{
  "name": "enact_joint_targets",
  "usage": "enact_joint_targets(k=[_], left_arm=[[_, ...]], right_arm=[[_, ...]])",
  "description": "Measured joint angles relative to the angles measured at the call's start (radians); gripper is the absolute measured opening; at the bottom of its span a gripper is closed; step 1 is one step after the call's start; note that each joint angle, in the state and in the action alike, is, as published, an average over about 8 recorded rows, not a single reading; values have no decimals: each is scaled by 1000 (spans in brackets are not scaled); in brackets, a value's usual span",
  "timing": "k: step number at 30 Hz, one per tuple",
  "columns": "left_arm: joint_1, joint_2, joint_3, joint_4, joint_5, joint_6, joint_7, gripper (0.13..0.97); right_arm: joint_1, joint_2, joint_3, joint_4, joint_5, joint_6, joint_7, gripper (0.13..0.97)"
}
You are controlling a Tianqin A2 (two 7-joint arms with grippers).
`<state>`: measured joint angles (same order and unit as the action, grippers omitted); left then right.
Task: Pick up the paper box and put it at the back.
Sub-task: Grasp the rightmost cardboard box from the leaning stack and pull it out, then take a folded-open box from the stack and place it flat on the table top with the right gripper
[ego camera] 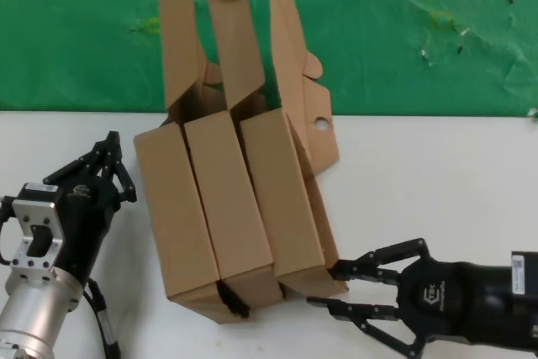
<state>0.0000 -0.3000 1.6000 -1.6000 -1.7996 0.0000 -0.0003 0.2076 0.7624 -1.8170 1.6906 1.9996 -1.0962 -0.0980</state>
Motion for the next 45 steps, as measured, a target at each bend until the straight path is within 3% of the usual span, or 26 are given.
enact_joint_targets(k=[4,13,24,35,40,45], left_arm=[[0,0,0,0,0,0,0,143],[0,0,0,0,0,0,0,143],[0,0,0,0,0,0,0,143],[0,0,0,0,0,0,0,143],[0,0,0,0,0,0,0,143],[0,0,0,0,0,0,0,143]], right_arm=[[8,-1,-7,1,-10,7,10,286],[6,18,-1,29,-21,27,26,181],[-27,115,55,157,-33,69,94,150],[22,344,108,336,-178,131,385,149],[141,403,83,362,-265,81,525,149],[299,396,23,368,-395,-12,660,149]])
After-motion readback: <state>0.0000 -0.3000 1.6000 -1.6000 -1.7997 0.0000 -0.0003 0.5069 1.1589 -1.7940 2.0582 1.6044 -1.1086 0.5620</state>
